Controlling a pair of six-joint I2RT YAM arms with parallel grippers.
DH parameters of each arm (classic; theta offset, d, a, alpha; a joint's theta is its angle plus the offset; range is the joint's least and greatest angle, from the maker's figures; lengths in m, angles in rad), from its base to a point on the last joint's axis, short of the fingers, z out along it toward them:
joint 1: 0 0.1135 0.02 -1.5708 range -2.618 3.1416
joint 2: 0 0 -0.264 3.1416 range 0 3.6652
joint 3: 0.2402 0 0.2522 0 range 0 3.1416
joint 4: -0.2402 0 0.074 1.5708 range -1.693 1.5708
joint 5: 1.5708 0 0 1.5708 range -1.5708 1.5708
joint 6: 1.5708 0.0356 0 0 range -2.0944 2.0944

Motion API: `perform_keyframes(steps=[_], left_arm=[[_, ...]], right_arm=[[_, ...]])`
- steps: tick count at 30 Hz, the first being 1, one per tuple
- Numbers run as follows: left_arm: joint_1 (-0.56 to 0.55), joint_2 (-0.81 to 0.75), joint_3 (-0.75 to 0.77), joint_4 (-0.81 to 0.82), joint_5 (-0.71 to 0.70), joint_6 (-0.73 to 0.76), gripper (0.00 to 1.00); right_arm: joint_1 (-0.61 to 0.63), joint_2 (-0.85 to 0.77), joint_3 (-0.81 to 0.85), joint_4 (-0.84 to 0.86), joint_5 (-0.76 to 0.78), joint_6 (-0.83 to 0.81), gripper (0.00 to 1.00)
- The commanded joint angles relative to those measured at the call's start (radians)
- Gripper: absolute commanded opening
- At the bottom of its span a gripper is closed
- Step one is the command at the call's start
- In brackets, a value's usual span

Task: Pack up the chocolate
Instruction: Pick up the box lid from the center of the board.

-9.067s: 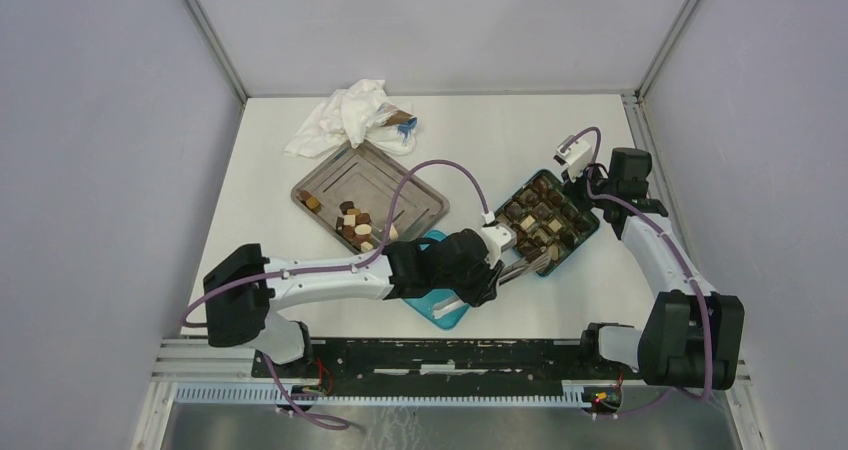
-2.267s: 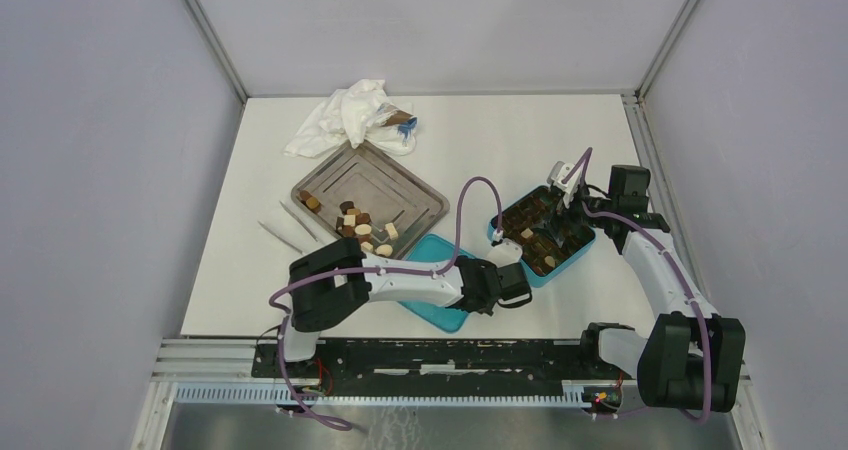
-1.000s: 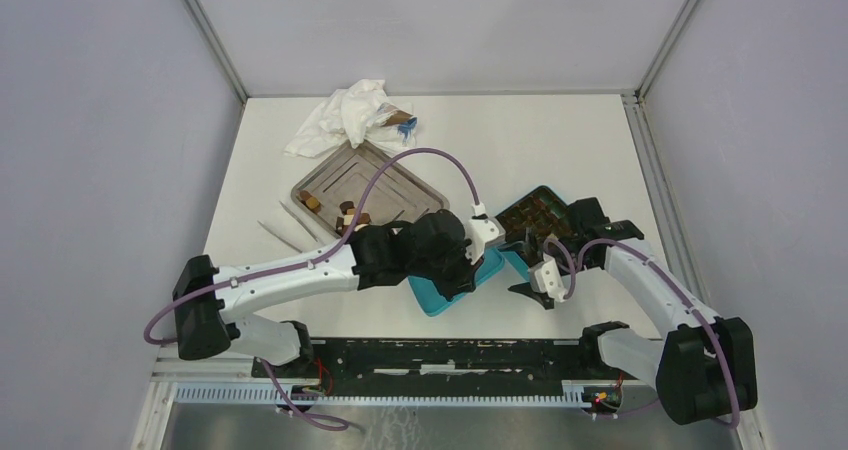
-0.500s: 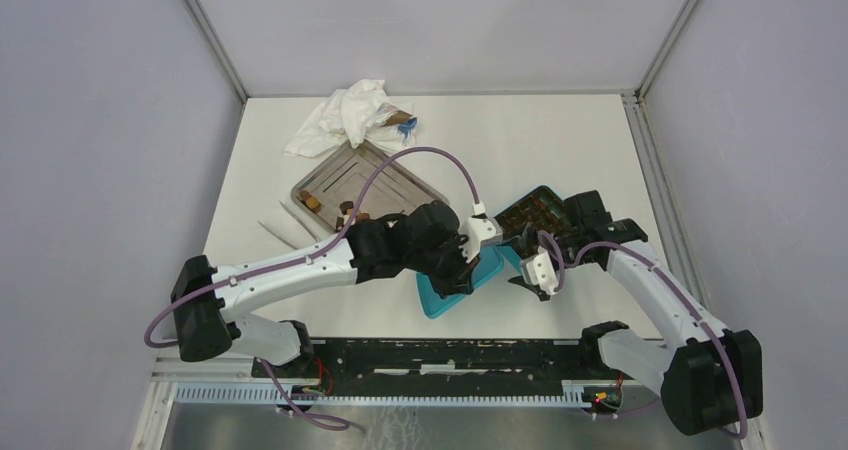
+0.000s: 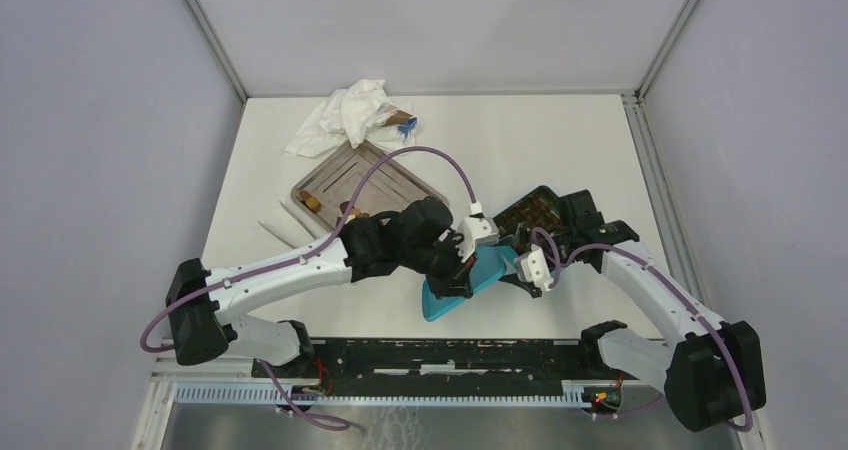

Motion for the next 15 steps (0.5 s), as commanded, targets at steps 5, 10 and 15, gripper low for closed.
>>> perform_keyframes(steps=[5, 10, 15], left_arm=[[0.009, -0.004, 0.055, 0.037, 0.109, 0.089, 0.02], [0.013, 0.01, 0.071, 0.029, 0.143, 0.103, 0.02], [0.016, 0.01, 0.077, 0.041, 0.15, 0.099, 0.02]], right_arm=[[0.026, 0.029, 0.01, -0.047, -0.092, -0.051, 0.65], [0.044, 0.032, 0.012, -0.056, -0.132, -0.055, 0.49], [0.048, 0.038, 0.025, -0.102, -0.166, -0.071, 0.25]])
